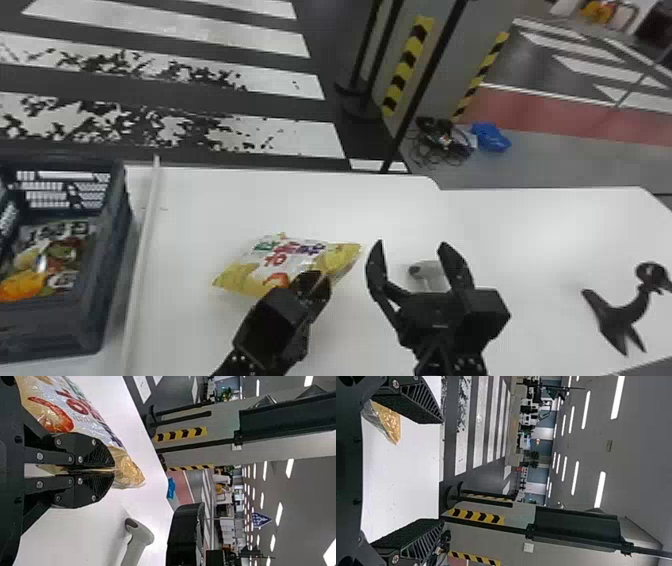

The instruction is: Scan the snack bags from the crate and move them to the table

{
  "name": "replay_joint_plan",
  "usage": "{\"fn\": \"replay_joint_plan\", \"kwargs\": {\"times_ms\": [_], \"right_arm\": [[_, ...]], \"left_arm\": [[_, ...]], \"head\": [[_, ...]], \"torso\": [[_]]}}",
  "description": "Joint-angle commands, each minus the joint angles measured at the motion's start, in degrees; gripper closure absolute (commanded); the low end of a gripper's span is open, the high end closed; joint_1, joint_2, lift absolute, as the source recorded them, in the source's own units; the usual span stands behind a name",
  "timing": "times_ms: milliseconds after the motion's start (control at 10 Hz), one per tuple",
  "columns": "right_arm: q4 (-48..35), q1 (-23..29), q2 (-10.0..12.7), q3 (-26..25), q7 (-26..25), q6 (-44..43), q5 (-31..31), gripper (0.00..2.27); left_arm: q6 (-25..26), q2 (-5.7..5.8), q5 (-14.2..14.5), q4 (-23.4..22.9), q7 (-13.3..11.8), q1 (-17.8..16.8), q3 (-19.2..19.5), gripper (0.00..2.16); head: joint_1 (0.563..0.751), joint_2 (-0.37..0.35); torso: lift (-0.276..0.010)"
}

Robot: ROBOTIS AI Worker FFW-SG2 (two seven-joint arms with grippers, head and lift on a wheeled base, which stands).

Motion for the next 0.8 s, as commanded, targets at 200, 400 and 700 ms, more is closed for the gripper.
{"fn": "replay_joint_plan", "kwargs": {"times_ms": [200,400,700], "right_arm": [[-0.30,0.01,0.15,0.18,0.00,-0.18,0.10,0.11],[-0.30,-0.26,0.15,0.26,0.00,-0.18,0.01,0.11],[-0.04,-0.70,0.15,0.26,0.00,0.00,-0.16,0.11]], "left_arm": [[4.04,0.16,0.25,-2.28,-0.06,1.00,1.40,0.03],[5.09,0.60,0.34,-5.97,-0.15,2.85,2.72,0.03],[4.57,1.66,1.13,-9.92,1.79,5.31,7.55,0.03]], "head": [[0.695,-0.350],[0.695,-0.350],[0.695,-0.350]], "torso": [[-0.095],[-0.095],[-0.095]]}}
